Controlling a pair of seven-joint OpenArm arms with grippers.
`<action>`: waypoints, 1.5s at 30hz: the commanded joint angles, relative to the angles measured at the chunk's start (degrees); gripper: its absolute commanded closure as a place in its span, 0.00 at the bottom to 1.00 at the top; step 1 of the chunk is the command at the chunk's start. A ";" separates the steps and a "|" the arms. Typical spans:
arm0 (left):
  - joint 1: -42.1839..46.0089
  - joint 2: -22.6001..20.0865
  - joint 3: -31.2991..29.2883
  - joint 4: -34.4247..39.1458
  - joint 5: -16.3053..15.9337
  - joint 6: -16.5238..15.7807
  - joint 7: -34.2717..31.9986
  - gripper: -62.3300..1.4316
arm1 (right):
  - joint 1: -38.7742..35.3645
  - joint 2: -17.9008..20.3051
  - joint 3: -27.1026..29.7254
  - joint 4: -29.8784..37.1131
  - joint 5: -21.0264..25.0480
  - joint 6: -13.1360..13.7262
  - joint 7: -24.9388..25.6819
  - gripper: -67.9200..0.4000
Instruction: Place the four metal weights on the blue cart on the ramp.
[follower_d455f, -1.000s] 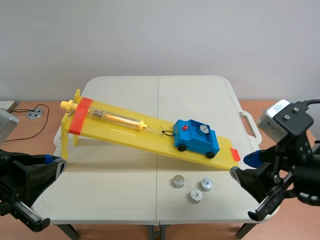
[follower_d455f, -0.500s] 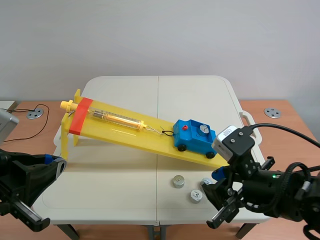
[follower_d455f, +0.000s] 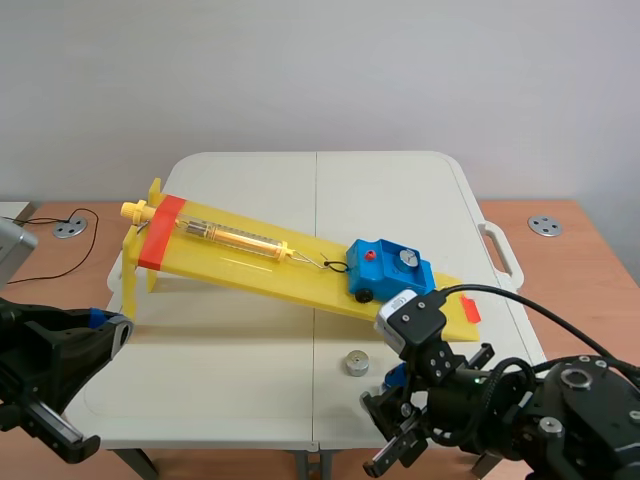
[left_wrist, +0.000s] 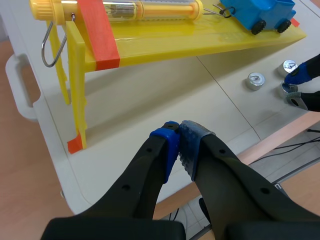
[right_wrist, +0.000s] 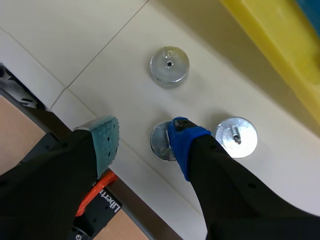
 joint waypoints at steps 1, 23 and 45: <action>-0.17 0.00 -0.79 3.69 -4.24 -1.44 -6.12 0.91 | 4.22 -0.26 0.52 3.23 2.08 -1.99 8.00 0.63; -0.17 0.00 -0.79 3.69 -4.24 -1.44 -6.14 0.91 | 4.70 0.66 -0.26 2.43 2.45 -4.09 3.91 0.98; -0.17 0.00 -0.79 3.69 -4.24 -1.44 -6.14 0.91 | -10.47 4.46 24.09 32.89 33.83 1.16 -2.23 0.98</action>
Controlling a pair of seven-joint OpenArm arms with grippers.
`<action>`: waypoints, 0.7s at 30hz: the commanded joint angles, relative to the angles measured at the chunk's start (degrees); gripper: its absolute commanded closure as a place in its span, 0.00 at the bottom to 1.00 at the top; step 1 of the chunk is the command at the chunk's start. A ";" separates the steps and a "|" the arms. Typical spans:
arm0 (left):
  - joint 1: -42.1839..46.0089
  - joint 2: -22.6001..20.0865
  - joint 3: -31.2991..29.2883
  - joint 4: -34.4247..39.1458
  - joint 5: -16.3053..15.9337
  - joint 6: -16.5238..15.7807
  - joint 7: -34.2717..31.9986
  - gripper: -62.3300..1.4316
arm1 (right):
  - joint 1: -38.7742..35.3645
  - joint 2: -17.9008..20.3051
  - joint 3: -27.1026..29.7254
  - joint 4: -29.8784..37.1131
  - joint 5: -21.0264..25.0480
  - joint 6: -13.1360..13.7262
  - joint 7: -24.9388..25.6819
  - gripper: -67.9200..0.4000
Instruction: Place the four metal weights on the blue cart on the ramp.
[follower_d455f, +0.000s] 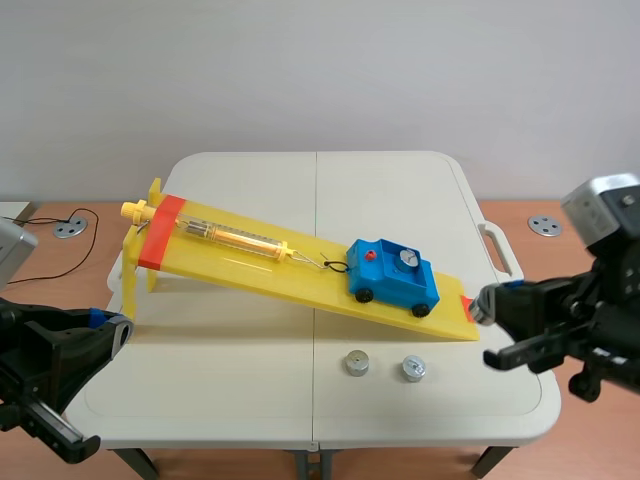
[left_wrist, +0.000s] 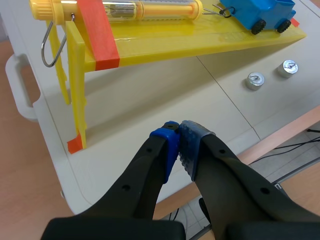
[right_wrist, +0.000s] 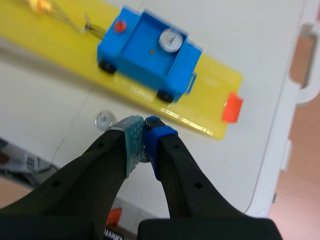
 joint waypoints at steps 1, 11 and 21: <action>-0.17 0.00 -0.79 3.69 -4.24 -1.44 -6.14 0.91 | 4.31 0.74 1.99 4.79 7.30 1.92 6.38 0.98; -0.17 0.00 -0.79 3.69 -4.24 -1.44 -6.14 0.91 | 14.12 -5.38 2.71 -0.94 7.28 1.88 4.76 0.98; -0.20 0.00 -0.79 3.69 -4.24 -1.44 -6.14 0.91 | 23.98 -7.80 2.16 -12.31 7.23 1.92 4.79 0.98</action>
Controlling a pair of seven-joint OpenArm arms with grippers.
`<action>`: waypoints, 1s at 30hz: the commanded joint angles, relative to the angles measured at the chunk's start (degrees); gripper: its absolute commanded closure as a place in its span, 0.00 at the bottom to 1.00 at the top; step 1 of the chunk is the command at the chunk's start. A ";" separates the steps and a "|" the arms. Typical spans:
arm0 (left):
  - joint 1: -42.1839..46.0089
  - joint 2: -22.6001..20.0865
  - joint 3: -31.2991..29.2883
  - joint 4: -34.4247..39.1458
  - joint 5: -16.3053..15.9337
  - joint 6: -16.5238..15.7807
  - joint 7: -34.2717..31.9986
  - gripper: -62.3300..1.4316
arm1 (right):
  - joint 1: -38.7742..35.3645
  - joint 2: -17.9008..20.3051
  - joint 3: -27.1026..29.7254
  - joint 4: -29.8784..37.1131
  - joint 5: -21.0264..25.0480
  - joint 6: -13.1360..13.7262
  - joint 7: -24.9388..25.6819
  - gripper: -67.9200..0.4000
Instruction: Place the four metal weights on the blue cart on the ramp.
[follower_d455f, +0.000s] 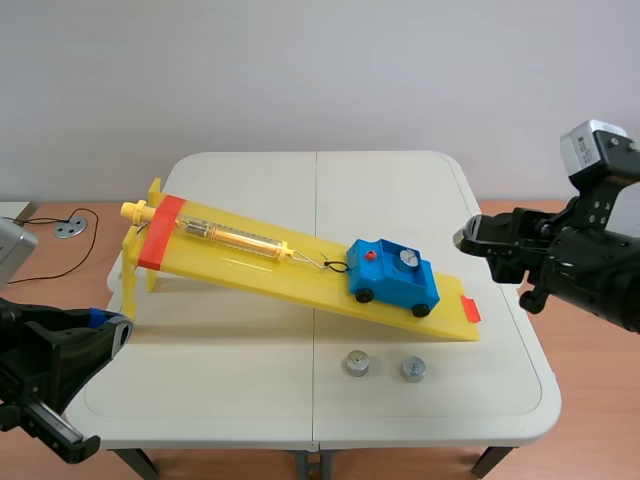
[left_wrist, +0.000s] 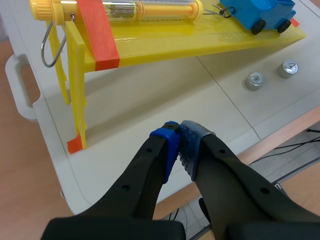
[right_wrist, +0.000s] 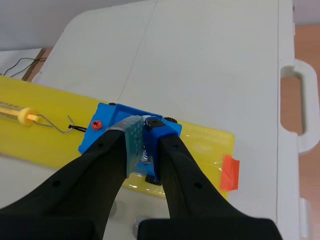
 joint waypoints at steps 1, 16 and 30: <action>-0.20 -0.02 -0.79 3.69 -4.24 -1.44 -6.14 0.91 | 6.78 0.90 -1.55 1.16 4.42 1.97 7.28 0.98; -0.20 -0.02 -0.79 3.69 -4.24 -1.44 -6.14 0.91 | 14.91 -2.47 -6.32 -9.75 0.57 1.84 7.15 0.98; -0.20 -0.02 -0.79 3.69 -4.24 -1.44 -6.14 0.91 | 14.27 -2.54 -6.62 -15.32 -0.68 0.46 7.56 0.98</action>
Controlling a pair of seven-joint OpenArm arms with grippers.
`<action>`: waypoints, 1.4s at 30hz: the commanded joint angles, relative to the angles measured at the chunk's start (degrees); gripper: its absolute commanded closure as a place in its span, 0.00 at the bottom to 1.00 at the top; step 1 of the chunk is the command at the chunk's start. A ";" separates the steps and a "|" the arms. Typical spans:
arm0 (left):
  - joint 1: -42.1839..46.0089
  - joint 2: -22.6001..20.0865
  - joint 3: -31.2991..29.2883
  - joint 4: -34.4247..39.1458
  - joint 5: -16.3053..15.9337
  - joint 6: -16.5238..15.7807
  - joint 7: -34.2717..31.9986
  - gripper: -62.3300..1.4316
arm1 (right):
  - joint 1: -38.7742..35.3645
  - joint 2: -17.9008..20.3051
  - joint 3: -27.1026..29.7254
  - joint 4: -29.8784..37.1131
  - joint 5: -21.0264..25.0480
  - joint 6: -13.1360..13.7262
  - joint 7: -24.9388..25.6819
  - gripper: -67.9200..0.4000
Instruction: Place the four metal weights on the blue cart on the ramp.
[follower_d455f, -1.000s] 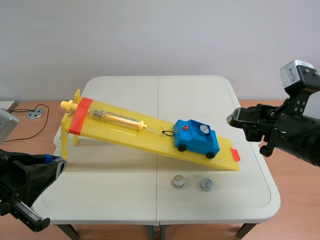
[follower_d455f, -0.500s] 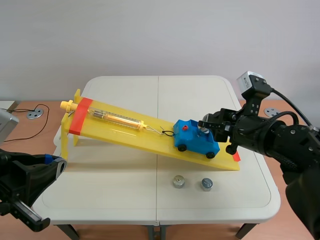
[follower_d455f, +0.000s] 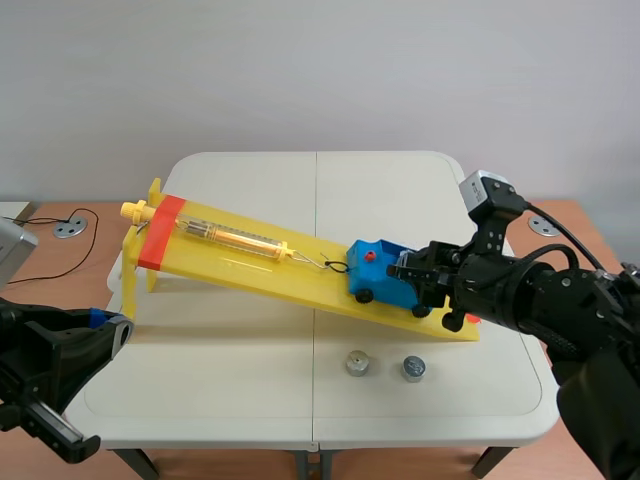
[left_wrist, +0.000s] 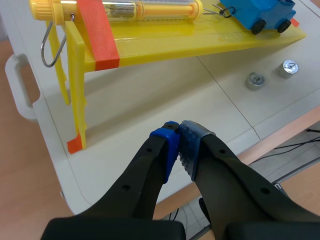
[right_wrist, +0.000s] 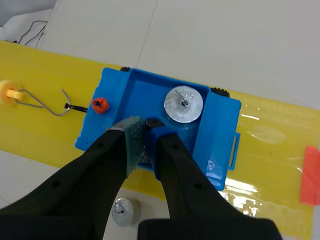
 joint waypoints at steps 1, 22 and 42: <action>-0.20 -0.02 -0.79 3.69 -4.24 -1.44 -6.14 0.91 | 4.48 0.81 0.00 3.30 3.85 0.92 7.87 0.98; -0.20 -0.02 -0.79 3.69 -4.24 -1.44 -6.16 0.91 | -8.52 10.99 7.58 22.03 6.69 11.52 6.73 0.57; -0.20 -0.02 -0.79 3.69 -4.24 -1.44 -6.16 0.91 | -29.66 17.57 8.74 41.46 3.39 11.41 4.83 0.57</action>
